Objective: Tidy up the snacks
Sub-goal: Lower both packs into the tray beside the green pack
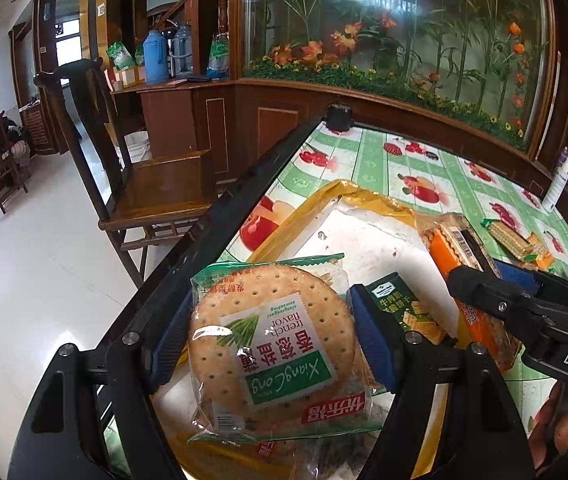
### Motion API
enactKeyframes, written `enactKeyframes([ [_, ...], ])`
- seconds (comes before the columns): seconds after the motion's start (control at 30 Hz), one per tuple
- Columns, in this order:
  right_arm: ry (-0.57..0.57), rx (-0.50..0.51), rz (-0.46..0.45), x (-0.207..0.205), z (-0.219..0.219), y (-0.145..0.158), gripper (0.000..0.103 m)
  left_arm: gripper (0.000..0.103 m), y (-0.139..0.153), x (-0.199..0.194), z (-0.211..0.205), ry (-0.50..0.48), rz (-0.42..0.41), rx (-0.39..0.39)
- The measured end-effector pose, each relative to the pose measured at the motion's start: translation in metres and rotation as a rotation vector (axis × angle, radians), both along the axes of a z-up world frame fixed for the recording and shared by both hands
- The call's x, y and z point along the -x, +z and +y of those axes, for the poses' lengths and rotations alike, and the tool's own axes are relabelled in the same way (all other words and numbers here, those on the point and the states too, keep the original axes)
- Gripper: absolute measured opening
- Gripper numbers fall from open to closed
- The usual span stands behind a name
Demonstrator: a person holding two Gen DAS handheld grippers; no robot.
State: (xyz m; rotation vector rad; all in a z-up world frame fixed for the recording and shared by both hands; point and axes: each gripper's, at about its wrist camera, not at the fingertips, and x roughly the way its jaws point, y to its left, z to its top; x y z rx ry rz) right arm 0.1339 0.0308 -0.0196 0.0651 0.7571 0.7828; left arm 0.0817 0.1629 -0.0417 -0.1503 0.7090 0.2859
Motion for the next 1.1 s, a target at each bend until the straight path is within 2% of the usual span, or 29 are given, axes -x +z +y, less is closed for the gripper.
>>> enactKeyframes([
  [0.53, -0.023, 0.074, 0.022, -0.027, 0.013, -0.024, 0.057, 0.076, -0.012, -0.02, 0.001, -0.013, 0.066, -0.002],
  [1.1, -0.031, 0.127, 0.013, -0.032, 0.021, -0.029, 0.057, 0.077, -0.013, -0.024, -0.003, -0.026, 0.098, -0.008],
])
